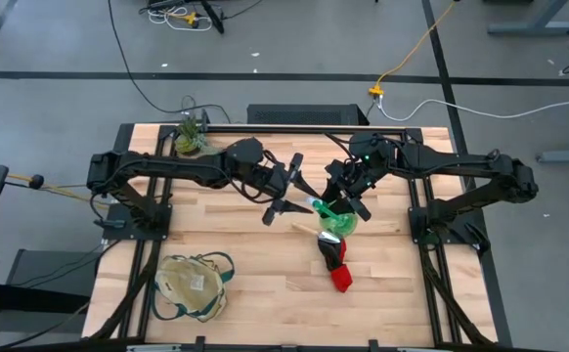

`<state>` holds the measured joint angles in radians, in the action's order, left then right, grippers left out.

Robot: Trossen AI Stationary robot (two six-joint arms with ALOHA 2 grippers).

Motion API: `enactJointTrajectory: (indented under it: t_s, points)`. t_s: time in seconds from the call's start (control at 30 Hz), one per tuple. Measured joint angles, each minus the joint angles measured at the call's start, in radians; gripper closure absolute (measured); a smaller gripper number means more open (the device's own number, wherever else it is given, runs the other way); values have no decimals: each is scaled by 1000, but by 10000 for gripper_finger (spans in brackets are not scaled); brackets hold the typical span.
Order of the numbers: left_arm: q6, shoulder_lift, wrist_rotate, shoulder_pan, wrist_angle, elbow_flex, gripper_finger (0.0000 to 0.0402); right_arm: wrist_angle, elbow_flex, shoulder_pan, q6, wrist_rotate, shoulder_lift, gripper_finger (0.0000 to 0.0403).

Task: Pick & Place Garden tools in Gardening bag
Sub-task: Put the green spray bottle into the white gardening bag

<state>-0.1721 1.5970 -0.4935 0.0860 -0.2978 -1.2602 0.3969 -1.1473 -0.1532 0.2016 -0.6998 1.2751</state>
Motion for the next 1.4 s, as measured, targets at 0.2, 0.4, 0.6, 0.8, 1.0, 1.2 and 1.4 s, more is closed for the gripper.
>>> enactJointTrajectory:
  t_s: [0.2, 0.4, 0.6, 0.8, 1.0, 1.2, 1.4]
  points:
    - [5, 9, -1, 0, -34, 0, 209, 0, 0, 0, 0, 0, 0, 236]
    - [5, 8, -2, 6, -49, 0, 209, 1, 0, 0, 0, 0, 0, 236]
    - [5, 8, -1, 7, -48, 0, 209, 0, 0, 0, 0, 0, 0, 236]
    - [5, 8, -1, 6, -48, 0, 226, 0, 0, 0, 0, 0, 0, 236]
    - [5, 7, -1, 6, -48, 0, 257, 0, 0, 0, -1, 0, 0, 236]
    - [5, 7, -1, 6, -48, 0, 286, 1, 0, 0, -2, 0, 0, 236]
    - [3, 7, -5, 6, -49, 0, 304, 0, 0, 0, -1, -6, 0, 236]
